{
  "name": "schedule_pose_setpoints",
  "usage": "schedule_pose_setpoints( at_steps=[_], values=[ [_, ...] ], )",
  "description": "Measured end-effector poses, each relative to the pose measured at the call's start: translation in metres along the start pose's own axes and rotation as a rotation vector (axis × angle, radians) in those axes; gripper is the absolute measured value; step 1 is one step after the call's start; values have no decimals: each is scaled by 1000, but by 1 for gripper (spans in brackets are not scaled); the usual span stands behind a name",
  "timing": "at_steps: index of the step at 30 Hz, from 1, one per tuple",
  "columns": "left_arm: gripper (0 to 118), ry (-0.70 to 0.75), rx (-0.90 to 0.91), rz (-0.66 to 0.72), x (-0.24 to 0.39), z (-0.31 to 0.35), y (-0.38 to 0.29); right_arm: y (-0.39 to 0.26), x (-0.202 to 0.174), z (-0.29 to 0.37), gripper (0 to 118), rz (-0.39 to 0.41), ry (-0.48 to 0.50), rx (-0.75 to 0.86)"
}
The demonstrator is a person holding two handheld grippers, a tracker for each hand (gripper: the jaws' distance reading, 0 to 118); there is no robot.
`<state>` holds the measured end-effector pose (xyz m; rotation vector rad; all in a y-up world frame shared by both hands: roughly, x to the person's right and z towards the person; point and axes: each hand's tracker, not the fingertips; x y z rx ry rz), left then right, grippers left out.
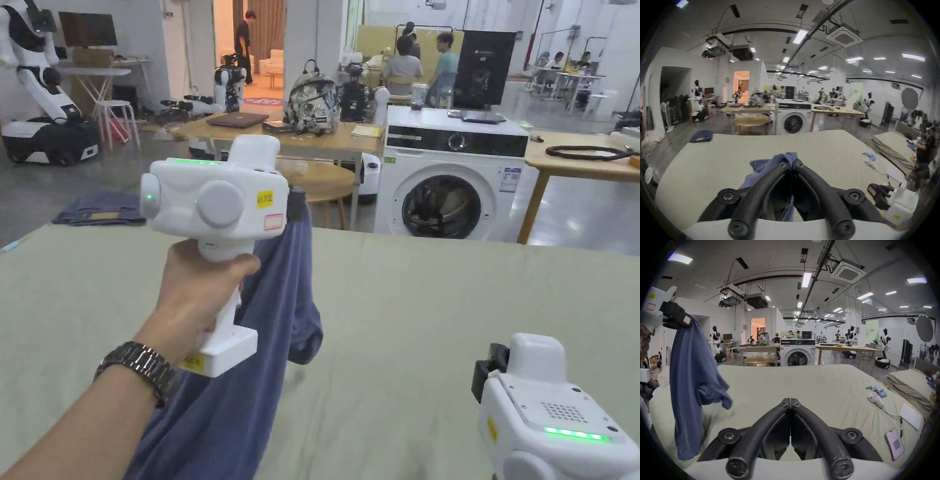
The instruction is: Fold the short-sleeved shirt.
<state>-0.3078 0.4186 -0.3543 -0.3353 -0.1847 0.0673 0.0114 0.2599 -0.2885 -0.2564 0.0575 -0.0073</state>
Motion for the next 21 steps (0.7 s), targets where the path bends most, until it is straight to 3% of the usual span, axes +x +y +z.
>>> schedule_pose_setpoints(
  at_steps=[10, 19, 21],
  values=[
    [0, -282, -156, -59, 146, -76, -54, -4, 74, 23, 0, -11, -147, 2],
    [0, -334, -345, -31, 178, -100, -151, -21, 103, 29, 0, -28, -197, -41],
    [17, -329, -357, -24, 176, -97, -161, -25, 102, 28, 0, -30, -193, -54]
  ],
)
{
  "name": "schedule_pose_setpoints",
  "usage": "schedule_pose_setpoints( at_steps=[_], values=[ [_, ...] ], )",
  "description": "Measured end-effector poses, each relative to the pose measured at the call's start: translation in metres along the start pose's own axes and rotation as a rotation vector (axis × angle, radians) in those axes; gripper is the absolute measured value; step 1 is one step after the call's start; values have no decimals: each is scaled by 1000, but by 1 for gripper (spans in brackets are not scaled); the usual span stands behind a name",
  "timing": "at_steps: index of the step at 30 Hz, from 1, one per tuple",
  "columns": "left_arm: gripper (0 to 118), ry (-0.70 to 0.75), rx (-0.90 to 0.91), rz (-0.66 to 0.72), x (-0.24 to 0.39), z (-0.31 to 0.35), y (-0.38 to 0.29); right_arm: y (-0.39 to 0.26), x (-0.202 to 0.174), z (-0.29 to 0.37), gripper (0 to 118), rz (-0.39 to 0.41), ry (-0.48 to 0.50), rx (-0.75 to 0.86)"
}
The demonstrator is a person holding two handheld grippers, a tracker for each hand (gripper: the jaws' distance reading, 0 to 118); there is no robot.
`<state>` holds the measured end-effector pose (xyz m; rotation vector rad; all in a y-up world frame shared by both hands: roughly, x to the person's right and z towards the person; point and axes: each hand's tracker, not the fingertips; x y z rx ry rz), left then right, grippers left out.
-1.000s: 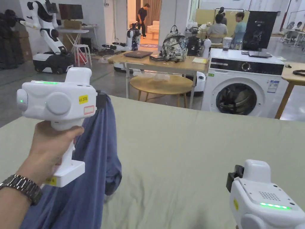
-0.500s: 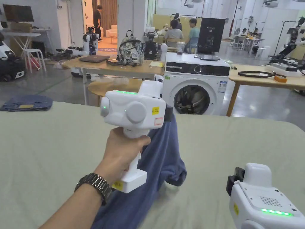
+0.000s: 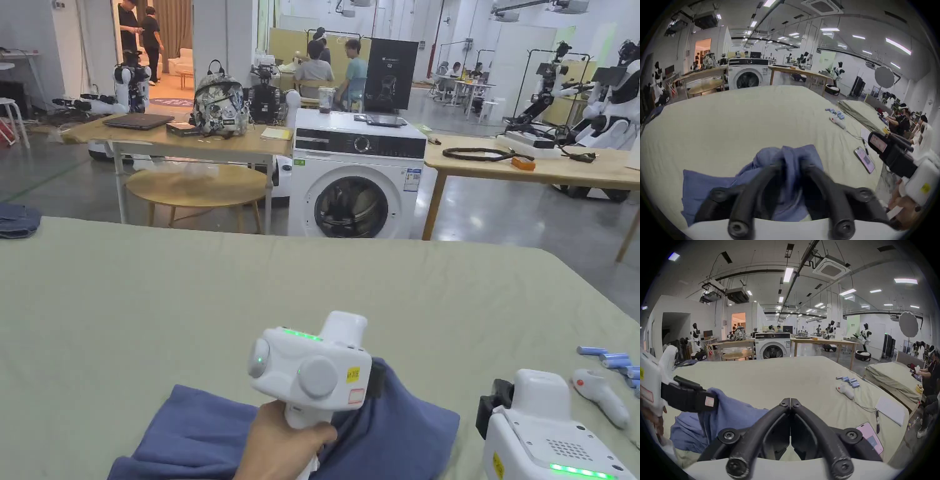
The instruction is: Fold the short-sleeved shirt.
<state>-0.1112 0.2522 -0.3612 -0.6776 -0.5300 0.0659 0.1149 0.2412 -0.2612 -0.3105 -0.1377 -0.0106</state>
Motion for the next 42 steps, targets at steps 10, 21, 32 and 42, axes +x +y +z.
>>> schedule_pose_setpoints(
  at_steps=[10, 21, 32, 42],
  values=[
    [57, 108, 167, 39, -44, 78, -16, 7, -26, 1, 0, 18, 65, 14],
    [0, 451, 261, 100, -112, 170, -70, 18, -60, 4, 0, 23, 139, 61],
    [0, 449, 5, 287, -185, 173, -124, 4, -75, -8, 0, 44, 168, 6],
    [6, 334, -160, 333, -241, 99, -85, -4, -69, -24, 0, 48, 156, -43]
  ],
)
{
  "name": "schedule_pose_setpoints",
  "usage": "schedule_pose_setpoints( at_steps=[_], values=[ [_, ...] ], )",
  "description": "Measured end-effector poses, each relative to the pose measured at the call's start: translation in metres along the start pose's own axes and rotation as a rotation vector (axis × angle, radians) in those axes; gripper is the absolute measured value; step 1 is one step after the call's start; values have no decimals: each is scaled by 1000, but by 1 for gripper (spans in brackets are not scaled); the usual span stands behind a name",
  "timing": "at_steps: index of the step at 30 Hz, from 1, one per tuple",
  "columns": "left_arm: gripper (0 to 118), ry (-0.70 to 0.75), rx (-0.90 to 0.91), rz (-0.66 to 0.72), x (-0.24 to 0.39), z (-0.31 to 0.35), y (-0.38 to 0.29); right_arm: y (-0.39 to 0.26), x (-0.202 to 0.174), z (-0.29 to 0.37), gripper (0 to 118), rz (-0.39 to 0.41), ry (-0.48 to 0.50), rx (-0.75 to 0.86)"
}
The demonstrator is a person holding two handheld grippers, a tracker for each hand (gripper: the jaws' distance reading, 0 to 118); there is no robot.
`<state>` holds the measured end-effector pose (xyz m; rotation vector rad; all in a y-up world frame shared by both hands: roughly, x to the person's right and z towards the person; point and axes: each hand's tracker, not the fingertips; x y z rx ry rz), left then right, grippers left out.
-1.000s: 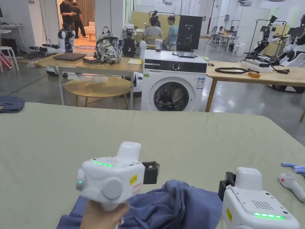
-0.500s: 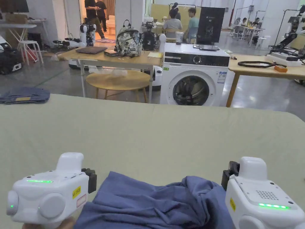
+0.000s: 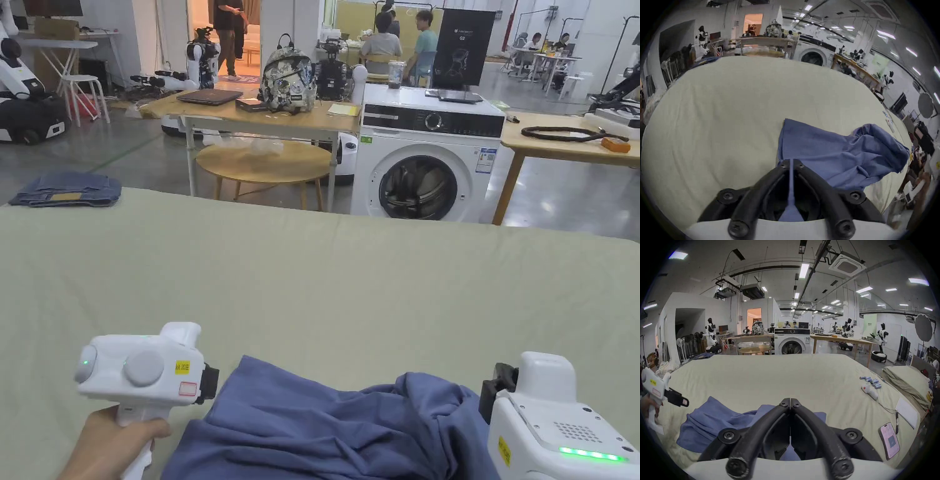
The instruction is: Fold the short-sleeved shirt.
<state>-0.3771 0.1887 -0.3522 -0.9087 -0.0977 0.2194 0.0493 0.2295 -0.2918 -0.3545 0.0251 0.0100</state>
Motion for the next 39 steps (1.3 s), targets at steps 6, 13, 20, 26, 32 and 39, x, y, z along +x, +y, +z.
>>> schedule_pose_setpoints(
  at_steps=[6, 13, 20, 26, 32, 39],
  values=[
    [84, 17, -21, -8, 9, -48, 44, -1, 10, -5, 0, 0, -20, -29],
    [84, 99, -100, 0, 22, -112, 69, -7, 28, -17, 0, -23, -60, -67],
    [20, 187, -124, -190, 50, -130, 50, -16, 41, -26, 0, -25, -84, -108],
    [0, 118, -90, -206, 53, -104, 40, -7, 59, -43, 0, -60, -76, -170],
    [0, 73, 37, -127, 40, -44, 33, 9, 101, -109, 36, -102, -51, -362],
    [0, 83, 103, -114, 35, -4, 17, -4, 111, -174, 80, -113, -15, -602]
  ],
)
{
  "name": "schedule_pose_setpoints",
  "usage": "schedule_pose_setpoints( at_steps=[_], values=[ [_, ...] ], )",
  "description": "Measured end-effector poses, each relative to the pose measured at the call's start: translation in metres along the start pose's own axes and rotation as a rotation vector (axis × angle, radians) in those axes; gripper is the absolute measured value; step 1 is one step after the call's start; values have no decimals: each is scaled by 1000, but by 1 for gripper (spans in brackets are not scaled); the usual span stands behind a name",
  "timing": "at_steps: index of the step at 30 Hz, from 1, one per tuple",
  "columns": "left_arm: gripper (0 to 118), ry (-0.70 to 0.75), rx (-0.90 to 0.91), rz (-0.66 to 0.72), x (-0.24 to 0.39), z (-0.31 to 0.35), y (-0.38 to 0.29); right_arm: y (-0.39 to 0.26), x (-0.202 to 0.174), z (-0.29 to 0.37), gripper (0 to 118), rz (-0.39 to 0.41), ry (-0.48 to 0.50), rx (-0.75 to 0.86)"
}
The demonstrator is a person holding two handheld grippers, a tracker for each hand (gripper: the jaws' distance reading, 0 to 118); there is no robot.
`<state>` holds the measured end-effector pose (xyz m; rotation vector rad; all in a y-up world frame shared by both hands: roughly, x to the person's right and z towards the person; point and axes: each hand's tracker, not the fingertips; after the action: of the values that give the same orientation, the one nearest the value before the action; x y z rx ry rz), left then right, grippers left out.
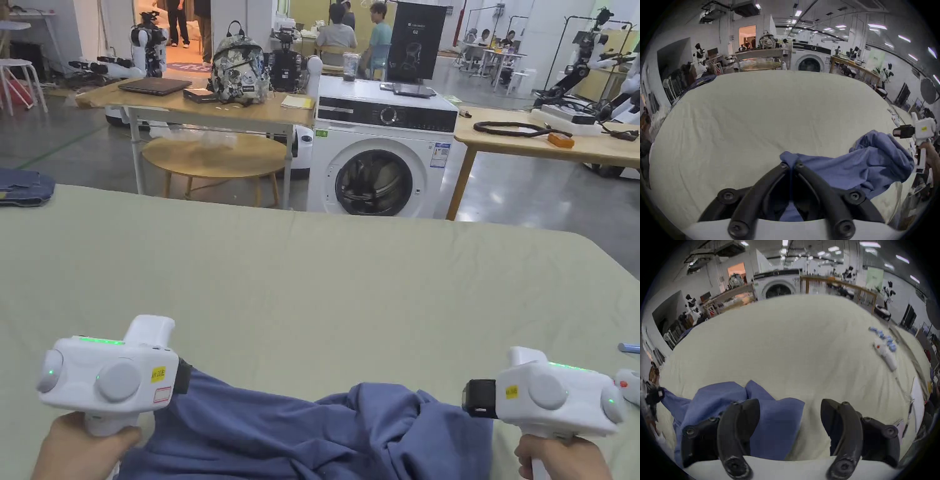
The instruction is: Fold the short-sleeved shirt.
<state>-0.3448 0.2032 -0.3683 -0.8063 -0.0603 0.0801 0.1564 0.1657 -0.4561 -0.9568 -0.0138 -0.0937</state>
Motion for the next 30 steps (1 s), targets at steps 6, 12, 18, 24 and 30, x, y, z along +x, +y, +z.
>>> schedule_pose_setpoints(
  at_steps=[6, 12, 18, 24, 30],
  values=[
    [0, 8, -6, 37, -2, 7, -12, -13, -1, -36, 33, -9, 38, -131],
    [0, 20, -11, 38, -6, 11, -15, -28, -11, -10, 1, 8, 57, -44],
    [0, 54, 37, 56, -21, 30, -2, -16, -7, 52, 1, 32, 49, 170],
    [0, 96, 117, 47, -38, 76, 27, 18, 6, 105, 1, 35, 29, 340],
    [0, 175, 231, 64, -69, 136, 67, 58, 7, 163, 1, 46, -23, 466]
  ],
)
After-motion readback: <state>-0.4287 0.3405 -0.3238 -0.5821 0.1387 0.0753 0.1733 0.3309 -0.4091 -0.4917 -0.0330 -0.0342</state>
